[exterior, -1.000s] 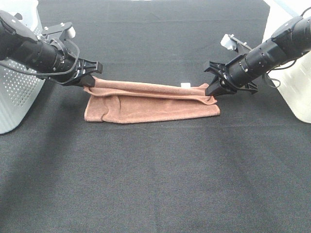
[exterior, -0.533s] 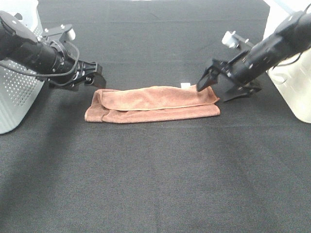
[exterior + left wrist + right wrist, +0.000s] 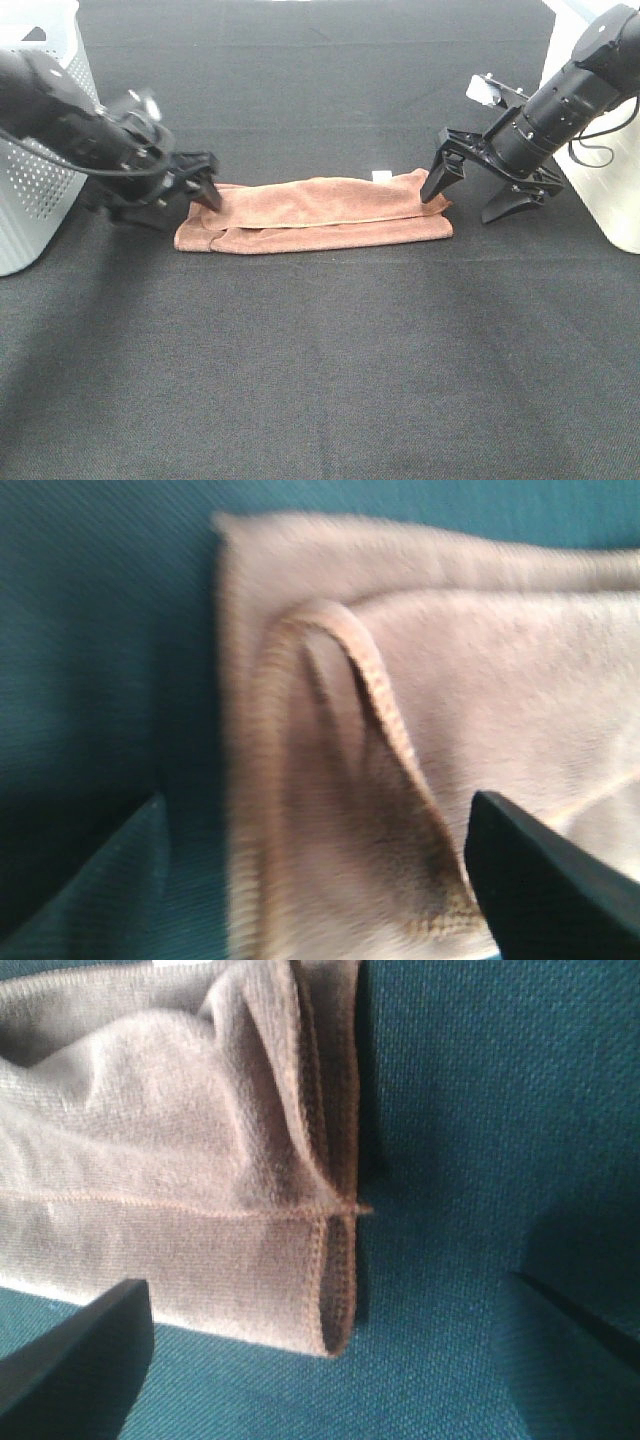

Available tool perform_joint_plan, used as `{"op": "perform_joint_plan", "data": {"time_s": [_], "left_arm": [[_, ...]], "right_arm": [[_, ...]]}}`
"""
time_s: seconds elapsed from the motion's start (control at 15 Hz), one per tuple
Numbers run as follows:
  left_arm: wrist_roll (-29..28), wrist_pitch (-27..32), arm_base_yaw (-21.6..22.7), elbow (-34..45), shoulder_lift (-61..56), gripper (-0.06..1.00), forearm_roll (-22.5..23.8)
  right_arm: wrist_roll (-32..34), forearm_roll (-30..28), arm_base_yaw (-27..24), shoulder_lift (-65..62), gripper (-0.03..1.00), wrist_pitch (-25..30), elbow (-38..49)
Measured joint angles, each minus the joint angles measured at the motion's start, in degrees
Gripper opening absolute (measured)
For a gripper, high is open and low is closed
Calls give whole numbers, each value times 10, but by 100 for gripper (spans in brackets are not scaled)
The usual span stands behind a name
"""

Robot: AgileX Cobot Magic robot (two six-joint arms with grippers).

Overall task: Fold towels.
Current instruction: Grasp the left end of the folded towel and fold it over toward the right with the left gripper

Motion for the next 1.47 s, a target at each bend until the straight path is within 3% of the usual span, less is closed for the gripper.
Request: {"op": "perform_joint_plan", "data": {"time_s": [0.13, 0.33, 0.47, 0.53, 0.8, 0.87, 1.0, 1.07, 1.13, 1.33, 1.47], "left_arm": [[-5, 22, 0, -26, 11, 69, -3], [-28, 28, 0, -32, 14, 26, -1], [-30, 34, 0, -32, 16, 1, 24], [-38, 39, 0, -32, 16, 0, 36], [-57, 42, 0, -32, 17, 1, 56], [-60, 44, 0, -32, 17, 6, 56], [-61, 48, 0, -32, 16, 28, 57], [-61, 50, 0, -32, 11, 50, 60], [-65, 51, 0, -32, 9, 60, 66], [-106, 51, 0, -34, 10, 66, 107], [-109, 42, 0, -34, 13, 65, 99]], "right_arm": [[0, -1, 0, 0, 86, 0, 0], [0, -1, 0, 0, 86, 0, 0], [0, -3, 0, 0, 86, 0, 0], [0, -3, 0, 0, 86, 0, 0], [0, -3, 0, 0, 86, 0, 0], [0, -3, 0, 0, 86, 0, 0], [0, -4, 0, 0, 86, 0, 0], [0, -4, 0, 0, 86, 0, 0], [0, -4, 0, 0, 86, 0, 0], [0, -4, 0, 0, 86, 1, 0], [0, -4, 0, 0, 85, 1, 0]]}}
